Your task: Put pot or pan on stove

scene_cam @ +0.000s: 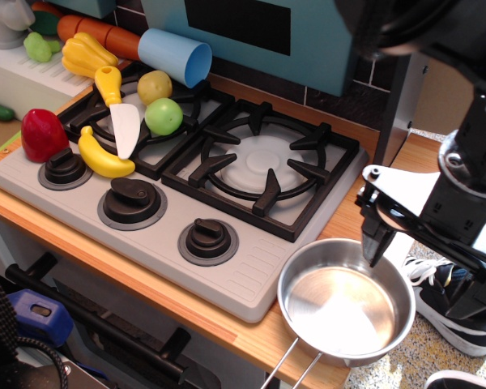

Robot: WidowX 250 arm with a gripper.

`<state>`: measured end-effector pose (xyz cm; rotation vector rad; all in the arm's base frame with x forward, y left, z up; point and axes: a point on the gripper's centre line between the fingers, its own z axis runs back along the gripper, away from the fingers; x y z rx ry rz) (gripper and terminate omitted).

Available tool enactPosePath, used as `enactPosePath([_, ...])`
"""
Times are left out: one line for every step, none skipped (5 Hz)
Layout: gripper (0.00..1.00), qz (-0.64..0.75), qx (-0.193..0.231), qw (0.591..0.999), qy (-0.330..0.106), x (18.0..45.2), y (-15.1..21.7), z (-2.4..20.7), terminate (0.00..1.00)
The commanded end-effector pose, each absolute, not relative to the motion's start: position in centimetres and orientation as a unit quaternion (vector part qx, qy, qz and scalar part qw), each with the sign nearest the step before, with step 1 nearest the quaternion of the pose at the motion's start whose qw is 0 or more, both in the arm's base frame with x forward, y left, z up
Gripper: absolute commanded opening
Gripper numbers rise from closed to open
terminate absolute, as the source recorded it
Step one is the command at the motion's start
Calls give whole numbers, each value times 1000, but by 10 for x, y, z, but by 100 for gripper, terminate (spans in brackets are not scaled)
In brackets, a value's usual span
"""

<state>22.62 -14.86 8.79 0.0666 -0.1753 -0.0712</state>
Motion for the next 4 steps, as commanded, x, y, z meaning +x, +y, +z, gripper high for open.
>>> enactPosePath([100, -36, 33, 995, -87, 226, -149, 88, 0])
enactPosePath([100, -35, 32, 995, -88, 226, -147, 83, 0])
enactPosePath([100, -30, 33, 994, -100, 224, -144, 70, 0])
enactPosePath([100, -32, 14, 993, -110, 221, -142, 55, 0])
